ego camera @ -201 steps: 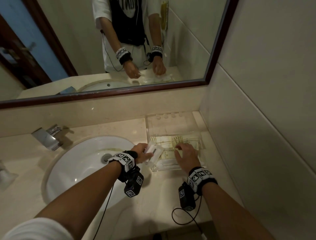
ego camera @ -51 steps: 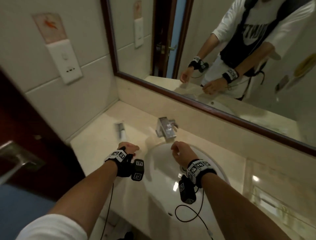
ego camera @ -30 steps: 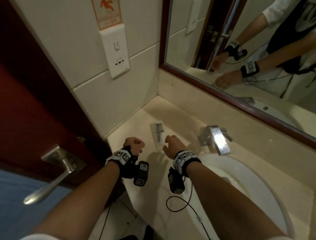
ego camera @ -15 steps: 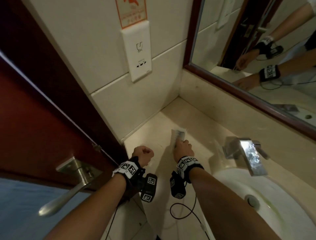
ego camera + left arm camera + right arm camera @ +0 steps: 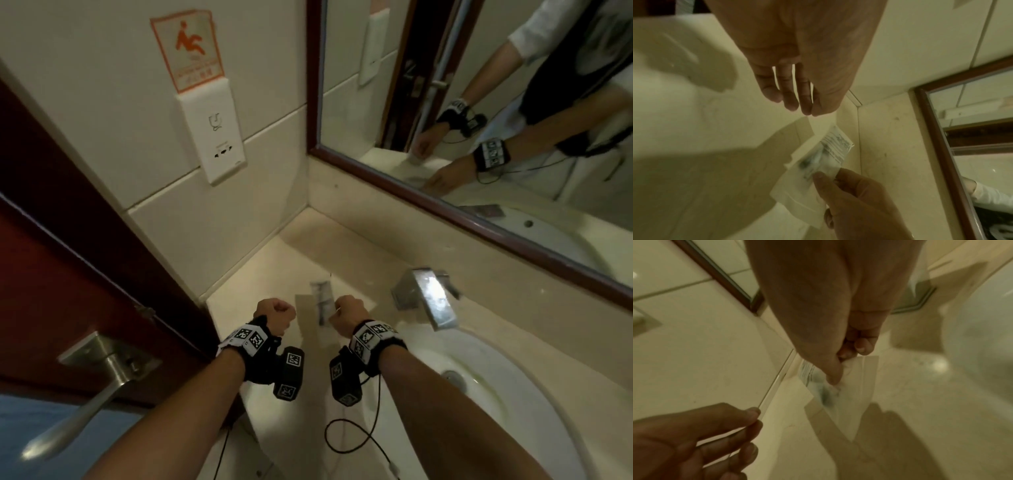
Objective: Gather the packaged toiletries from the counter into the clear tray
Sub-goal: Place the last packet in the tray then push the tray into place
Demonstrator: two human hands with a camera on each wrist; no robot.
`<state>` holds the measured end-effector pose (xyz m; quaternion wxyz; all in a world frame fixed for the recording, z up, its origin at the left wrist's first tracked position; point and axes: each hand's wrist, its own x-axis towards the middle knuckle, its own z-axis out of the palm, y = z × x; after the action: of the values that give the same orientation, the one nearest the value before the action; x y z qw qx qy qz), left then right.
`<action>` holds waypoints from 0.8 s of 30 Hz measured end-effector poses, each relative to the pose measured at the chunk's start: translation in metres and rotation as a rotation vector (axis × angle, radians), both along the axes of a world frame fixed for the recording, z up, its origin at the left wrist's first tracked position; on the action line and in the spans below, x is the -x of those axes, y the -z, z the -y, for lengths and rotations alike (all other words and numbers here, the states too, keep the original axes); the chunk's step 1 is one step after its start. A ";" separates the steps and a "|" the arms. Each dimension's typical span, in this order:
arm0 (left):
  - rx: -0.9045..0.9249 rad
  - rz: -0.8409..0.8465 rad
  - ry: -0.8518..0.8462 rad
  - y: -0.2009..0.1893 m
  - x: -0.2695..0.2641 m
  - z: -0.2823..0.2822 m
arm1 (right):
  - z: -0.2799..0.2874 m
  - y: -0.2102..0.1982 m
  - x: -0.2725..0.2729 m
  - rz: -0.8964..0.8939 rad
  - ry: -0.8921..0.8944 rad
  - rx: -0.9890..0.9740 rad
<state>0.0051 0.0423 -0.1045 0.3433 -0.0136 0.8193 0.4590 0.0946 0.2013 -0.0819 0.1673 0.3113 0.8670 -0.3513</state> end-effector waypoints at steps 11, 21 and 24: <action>-0.025 -0.054 0.251 -0.027 -0.104 -0.113 | -0.085 -0.045 -0.157 -0.266 0.028 -0.141; -0.042 -0.138 0.594 -0.054 -0.250 -0.219 | -0.152 -0.076 -0.346 -0.260 0.228 -0.240; -0.042 -0.157 0.683 -0.056 -0.290 -0.239 | -0.165 -0.074 -0.401 -0.216 0.287 -0.271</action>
<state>0.2951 0.2815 -0.0480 0.4133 0.3034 0.7910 0.3340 0.4959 0.3661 -0.0084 -0.0218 0.4117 0.8660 -0.2830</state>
